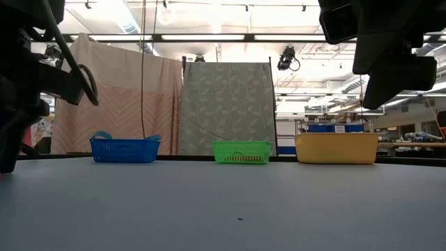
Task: Sort rubber bands into baskets
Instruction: Put the red rubber band into the green bin
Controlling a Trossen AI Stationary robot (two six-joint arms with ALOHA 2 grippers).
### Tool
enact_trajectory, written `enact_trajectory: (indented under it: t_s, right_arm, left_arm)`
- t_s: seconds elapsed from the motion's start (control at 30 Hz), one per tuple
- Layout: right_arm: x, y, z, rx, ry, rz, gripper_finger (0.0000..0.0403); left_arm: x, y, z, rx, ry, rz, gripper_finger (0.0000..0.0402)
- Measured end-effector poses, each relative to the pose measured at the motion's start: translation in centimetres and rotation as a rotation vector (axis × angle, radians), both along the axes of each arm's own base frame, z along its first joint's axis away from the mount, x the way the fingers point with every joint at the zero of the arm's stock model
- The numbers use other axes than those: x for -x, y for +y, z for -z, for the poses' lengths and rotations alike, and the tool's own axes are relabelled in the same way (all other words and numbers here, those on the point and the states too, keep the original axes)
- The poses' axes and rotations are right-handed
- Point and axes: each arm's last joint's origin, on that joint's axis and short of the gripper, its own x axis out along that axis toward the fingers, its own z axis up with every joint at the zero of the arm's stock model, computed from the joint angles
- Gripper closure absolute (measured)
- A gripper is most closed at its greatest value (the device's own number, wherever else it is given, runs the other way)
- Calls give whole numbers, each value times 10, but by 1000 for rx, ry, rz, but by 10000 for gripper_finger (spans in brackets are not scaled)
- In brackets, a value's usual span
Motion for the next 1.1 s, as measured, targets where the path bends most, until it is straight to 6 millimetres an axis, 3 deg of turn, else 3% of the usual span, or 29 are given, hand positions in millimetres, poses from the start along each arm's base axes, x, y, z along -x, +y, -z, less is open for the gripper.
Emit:
enact_trajectory:
  t_s: [0.17, 0.23, 0.43, 0.63, 0.83, 0.97, 1.1]
  right_arm:
    - [0, 0, 0, -2, -3, 2, 171]
    - [0, 0, 0, -7, -2, 11, 171]
    - [-5, 3, -4, -51, -58, 23, 171]
    - [-27, 10, -29, -222, -361, 38, 171]
    - [-43, 7, -68, -328, -778, 76, 171]
    - [-45, 5, -86, -312, -974, 94, 171]
    - [-45, 2, -91, -213, -1053, 125, 171]
  left_arm:
    - [-1, 2, -1, -25, -8, 71, 361]
    - [-2, 4, -5, -52, -17, 90, 387]
    - [-20, 17, -52, -121, -184, 145, 398]
    - [-51, 45, -124, -262, -437, 140, 400]
    - [-97, 102, -169, -389, -611, 83, 400]
    - [-127, 148, -184, -471, -658, 52, 401]
    - [-158, 193, -190, -563, -630, 72, 401]
